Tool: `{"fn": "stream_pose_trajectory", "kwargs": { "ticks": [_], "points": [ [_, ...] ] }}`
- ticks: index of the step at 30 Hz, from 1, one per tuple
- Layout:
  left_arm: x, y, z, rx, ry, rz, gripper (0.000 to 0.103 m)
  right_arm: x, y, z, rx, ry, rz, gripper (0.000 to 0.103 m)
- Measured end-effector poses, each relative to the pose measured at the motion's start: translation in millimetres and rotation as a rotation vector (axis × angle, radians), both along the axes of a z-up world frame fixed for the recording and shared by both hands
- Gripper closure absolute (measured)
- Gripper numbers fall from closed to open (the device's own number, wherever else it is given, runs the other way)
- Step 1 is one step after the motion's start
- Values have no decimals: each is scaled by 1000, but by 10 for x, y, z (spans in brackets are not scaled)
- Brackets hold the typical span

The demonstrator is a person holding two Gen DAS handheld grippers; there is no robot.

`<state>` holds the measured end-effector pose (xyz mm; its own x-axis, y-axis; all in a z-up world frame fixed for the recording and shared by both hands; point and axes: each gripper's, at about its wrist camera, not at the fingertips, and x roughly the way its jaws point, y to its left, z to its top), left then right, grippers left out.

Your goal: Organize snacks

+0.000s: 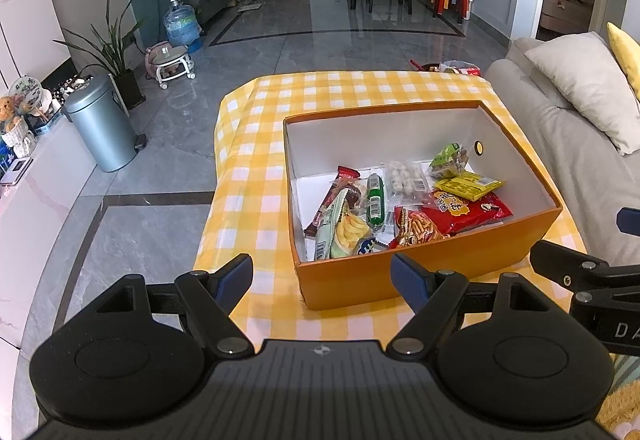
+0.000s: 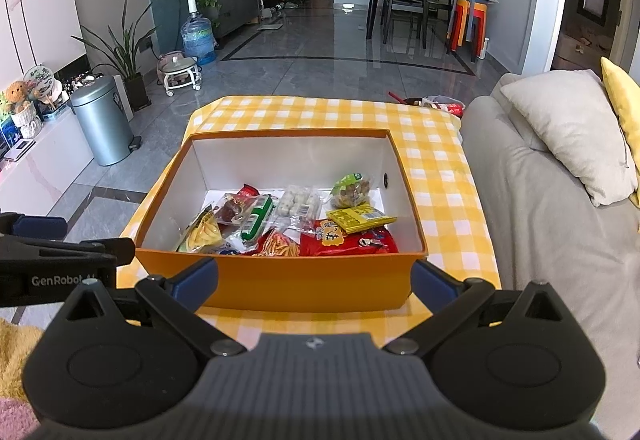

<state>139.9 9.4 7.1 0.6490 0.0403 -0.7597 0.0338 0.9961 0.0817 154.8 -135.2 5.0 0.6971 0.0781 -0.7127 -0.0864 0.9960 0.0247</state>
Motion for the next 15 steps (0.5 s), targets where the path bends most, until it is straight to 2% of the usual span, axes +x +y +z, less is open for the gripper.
{"fn": "stream_pose_trajectory", "kwargs": {
  "ticks": [15],
  "points": [
    [-5, 18, 26, -2, 0, 6, 11, 4, 14, -5, 2, 1, 4, 4]
  ]
}}
